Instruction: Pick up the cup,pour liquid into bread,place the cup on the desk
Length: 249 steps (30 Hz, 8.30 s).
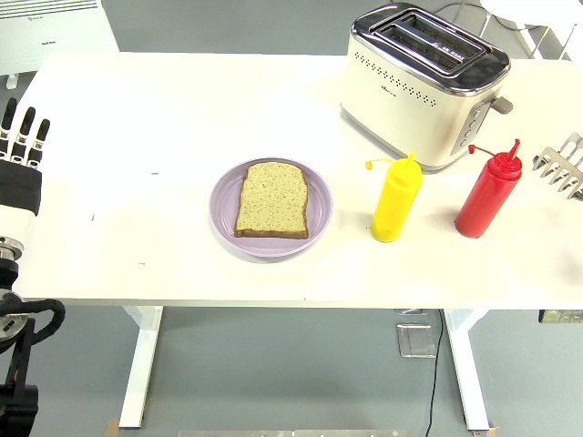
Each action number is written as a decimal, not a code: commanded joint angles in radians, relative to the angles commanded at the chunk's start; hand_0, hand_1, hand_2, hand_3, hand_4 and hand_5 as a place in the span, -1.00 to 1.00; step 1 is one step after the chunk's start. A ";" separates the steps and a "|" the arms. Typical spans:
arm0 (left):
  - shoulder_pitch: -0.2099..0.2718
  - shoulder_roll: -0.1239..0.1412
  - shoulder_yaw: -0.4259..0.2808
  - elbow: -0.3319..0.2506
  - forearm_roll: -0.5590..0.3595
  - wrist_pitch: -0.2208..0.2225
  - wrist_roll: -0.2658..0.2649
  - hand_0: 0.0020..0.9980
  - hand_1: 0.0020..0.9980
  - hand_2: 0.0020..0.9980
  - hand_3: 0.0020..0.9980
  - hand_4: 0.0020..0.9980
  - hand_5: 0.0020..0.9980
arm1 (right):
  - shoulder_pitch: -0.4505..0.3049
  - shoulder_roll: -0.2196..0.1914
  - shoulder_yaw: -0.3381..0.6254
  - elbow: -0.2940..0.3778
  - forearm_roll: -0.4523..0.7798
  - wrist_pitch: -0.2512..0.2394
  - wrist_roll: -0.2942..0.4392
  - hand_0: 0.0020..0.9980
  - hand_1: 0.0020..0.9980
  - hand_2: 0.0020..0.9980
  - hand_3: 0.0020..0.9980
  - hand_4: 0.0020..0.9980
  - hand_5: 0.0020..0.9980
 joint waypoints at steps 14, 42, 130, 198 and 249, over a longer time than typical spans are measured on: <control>-0.004 0.001 0.000 0.001 0.002 0.000 0.002 0.62 0.59 0.65 0.51 -0.02 1.00 | -0.089 -0.025 -0.092 0.036 -0.114 0.015 -0.005 0.92 0.74 0.88 0.93 0.72 -0.46; -0.003 -0.004 -0.006 0.004 0.005 -0.001 0.004 0.62 0.59 0.65 0.51 -0.02 1.00 | 0.050 0.000 -0.234 -0.061 -0.136 -0.025 -0.016 0.92 0.74 0.89 0.91 0.74 -0.46; -0.005 -0.012 -0.013 0.013 0.007 -0.002 0.003 0.62 0.59 0.64 0.49 -0.02 1.00 | 0.278 0.044 -0.434 -0.279 0.040 -0.198 0.048 -0.17 -0.26 -0.14 -0.07 0.07 -1.00; -0.009 -0.011 -0.025 0.013 0.010 0.001 0.006 0.62 0.58 0.63 0.47 -0.02 1.00 | 0.634 -0.254 -0.554 0.175 -0.371 -0.224 -0.276 -0.56 -0.49 -0.27 -0.05 -0.07 -0.92; -0.003 -0.013 -0.030 0.013 0.003 0.001 0.006 0.62 0.57 0.62 0.46 -0.02 1.00 | 0.987 -0.262 -0.938 0.068 -1.230 -0.183 -0.519 -0.55 -0.48 -0.28 -0.04 -0.14 -0.90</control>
